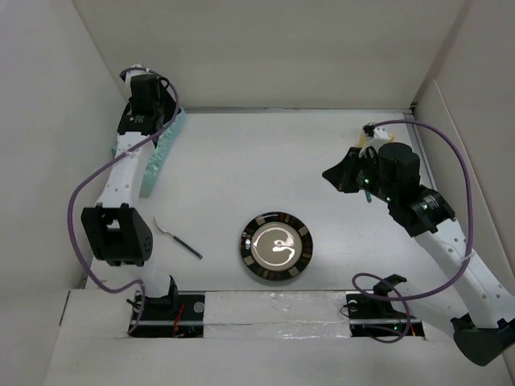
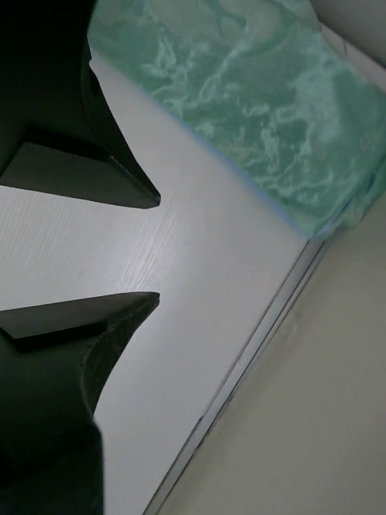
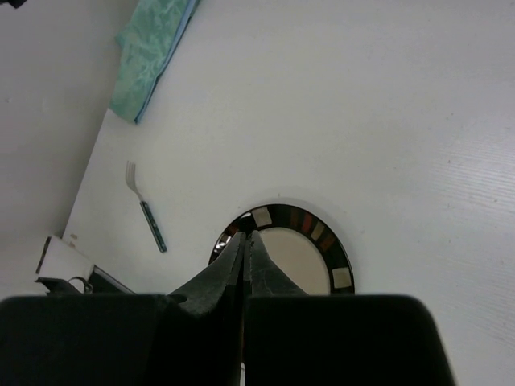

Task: Set the dinner table for one person

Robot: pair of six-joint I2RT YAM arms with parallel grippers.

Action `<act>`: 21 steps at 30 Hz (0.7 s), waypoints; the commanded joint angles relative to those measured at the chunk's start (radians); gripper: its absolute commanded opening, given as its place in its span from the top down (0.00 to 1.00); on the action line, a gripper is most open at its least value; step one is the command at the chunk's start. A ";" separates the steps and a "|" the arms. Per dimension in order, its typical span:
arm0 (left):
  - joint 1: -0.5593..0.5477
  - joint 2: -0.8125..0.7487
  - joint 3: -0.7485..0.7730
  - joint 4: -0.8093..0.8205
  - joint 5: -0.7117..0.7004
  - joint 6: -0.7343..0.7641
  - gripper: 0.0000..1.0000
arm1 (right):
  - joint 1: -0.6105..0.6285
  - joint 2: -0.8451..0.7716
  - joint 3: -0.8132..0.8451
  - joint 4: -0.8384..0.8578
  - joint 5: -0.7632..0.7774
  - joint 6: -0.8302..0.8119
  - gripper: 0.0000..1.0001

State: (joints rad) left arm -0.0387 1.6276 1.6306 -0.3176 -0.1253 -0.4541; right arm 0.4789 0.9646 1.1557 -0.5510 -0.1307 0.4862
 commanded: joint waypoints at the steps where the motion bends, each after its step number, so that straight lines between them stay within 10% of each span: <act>1: 0.025 0.095 0.077 -0.089 -0.146 -0.008 0.56 | 0.004 -0.027 -0.033 0.082 -0.067 -0.005 1.00; 8: 0.092 0.322 0.105 -0.192 -0.197 -0.064 0.55 | 0.023 -0.029 -0.014 0.039 -0.011 -0.044 0.84; 21: 0.192 0.262 -0.241 -0.081 -0.209 -0.089 0.45 | 0.032 -0.018 -0.028 0.028 -0.014 -0.057 0.58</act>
State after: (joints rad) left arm 0.1455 1.9251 1.3968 -0.4301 -0.3042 -0.5480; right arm 0.4995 0.9565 1.1225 -0.5461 -0.1398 0.4484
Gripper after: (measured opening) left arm 0.550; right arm 0.417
